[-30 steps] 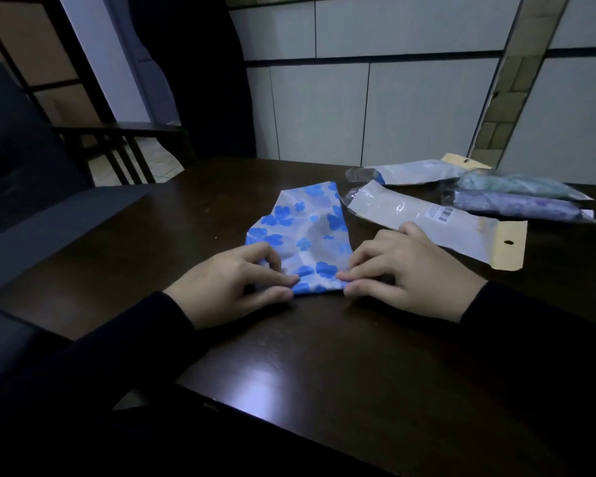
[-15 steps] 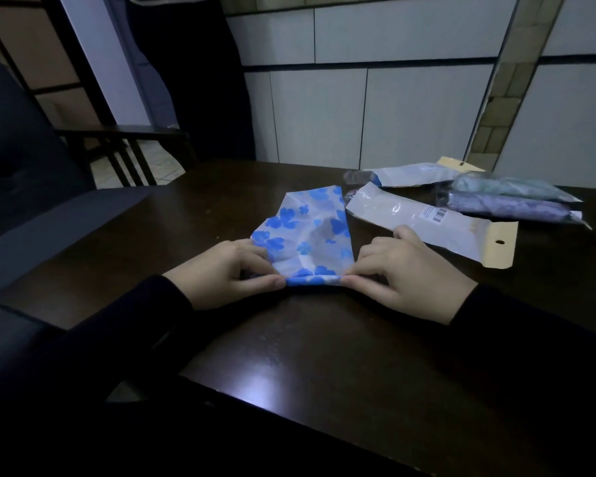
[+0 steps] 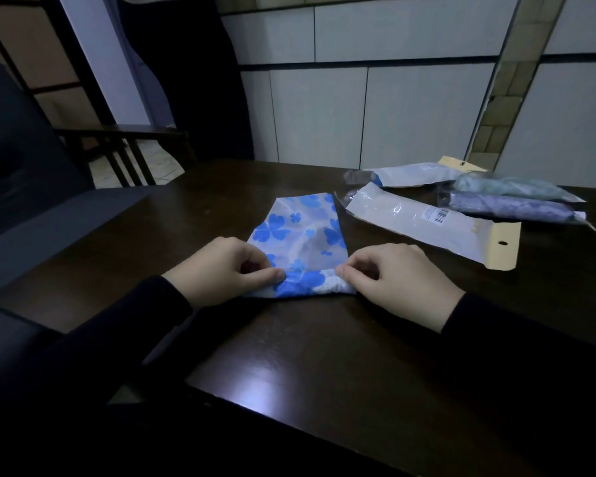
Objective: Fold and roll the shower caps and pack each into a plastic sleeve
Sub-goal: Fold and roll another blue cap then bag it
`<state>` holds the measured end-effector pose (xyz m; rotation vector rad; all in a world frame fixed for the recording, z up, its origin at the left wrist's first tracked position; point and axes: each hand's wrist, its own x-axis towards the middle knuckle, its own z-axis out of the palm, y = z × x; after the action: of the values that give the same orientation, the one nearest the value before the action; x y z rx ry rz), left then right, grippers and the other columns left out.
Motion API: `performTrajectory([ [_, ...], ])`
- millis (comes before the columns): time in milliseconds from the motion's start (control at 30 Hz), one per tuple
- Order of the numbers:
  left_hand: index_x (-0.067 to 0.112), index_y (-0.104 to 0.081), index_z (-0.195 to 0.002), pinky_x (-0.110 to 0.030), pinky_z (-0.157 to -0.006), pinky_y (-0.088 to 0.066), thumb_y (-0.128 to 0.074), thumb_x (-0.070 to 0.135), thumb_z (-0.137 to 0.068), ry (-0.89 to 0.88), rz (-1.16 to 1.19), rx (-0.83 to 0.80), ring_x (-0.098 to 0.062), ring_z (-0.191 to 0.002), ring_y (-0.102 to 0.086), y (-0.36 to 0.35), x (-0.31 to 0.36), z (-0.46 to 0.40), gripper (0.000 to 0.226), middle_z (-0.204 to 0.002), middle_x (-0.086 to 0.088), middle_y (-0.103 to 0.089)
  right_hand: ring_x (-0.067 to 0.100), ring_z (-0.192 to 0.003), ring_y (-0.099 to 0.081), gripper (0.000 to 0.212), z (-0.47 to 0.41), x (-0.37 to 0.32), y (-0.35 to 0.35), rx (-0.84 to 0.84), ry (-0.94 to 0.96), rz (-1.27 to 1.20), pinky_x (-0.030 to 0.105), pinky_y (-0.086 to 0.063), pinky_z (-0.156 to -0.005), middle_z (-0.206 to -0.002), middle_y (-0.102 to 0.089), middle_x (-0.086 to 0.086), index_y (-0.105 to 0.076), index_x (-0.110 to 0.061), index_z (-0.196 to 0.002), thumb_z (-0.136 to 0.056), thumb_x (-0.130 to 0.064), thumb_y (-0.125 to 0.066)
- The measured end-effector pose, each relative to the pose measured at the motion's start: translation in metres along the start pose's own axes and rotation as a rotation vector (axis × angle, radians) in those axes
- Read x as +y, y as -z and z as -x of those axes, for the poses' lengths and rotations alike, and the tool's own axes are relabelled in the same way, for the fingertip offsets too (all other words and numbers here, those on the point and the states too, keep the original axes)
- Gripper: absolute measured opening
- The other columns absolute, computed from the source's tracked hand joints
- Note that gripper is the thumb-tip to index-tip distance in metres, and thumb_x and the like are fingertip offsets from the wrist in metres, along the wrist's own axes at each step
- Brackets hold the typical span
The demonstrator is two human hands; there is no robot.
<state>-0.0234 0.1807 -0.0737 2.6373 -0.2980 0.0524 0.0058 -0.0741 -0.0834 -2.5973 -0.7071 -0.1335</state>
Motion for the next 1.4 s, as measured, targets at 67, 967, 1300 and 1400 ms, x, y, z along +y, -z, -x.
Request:
performTrajectory([
  [67, 0.027, -0.07, -0.074, -0.014, -0.057, -0.037, -0.069, 0.046, -0.08, -0.088, -0.024, 0.068, -0.002, -0.061, -0.053, -0.003, -0.002, 0.001, 0.021, -0.064, 0.011, -0.06, 0.004, -0.083, -0.055, 0.022, 0.001, 0.002, -0.002, 0.098, 0.077, 0.074, 0.031, -0.032, -0.082, -0.085, -0.059, -0.012, -0.066, -0.032, -0.091, -0.091, -0.049, -0.051],
  [967, 0.039, -0.073, -0.095, -0.021, -0.07, -0.046, -0.054, 0.063, -0.08, -0.297, -0.003, -0.059, -0.007, -0.082, -0.06, 0.003, -0.011, 0.007, 0.034, -0.092, 0.015, -0.061, 0.014, -0.089, -0.051, 0.046, 0.0, 0.009, 0.006, 0.105, 0.441, 0.252, 0.029, -0.015, -0.072, -0.083, -0.061, -0.017, -0.074, -0.038, -0.095, -0.091, -0.059, -0.032],
  [1300, 0.033, -0.071, -0.067, -0.022, -0.057, -0.039, -0.062, 0.059, -0.072, -0.022, 0.145, -0.142, -0.002, -0.057, -0.048, 0.012, -0.003, 0.005, 0.028, -0.06, 0.007, -0.06, 0.005, -0.081, -0.059, 0.025, -0.007, -0.002, 0.013, -0.154, 0.146, -0.033, 0.025, -0.032, -0.081, -0.082, -0.069, -0.016, -0.065, -0.045, -0.074, -0.093, -0.05, -0.05],
  [1400, 0.031, -0.068, -0.083, -0.019, -0.058, -0.04, -0.072, 0.047, -0.077, -0.047, 0.138, -0.073, -0.004, -0.056, -0.049, 0.01, -0.002, 0.003, 0.017, -0.061, 0.006, -0.061, 0.002, -0.085, -0.058, 0.024, -0.01, -0.001, 0.011, -0.131, 0.088, -0.009, 0.03, -0.036, -0.088, -0.084, -0.069, -0.018, -0.069, -0.041, -0.08, -0.089, -0.055, -0.052],
])
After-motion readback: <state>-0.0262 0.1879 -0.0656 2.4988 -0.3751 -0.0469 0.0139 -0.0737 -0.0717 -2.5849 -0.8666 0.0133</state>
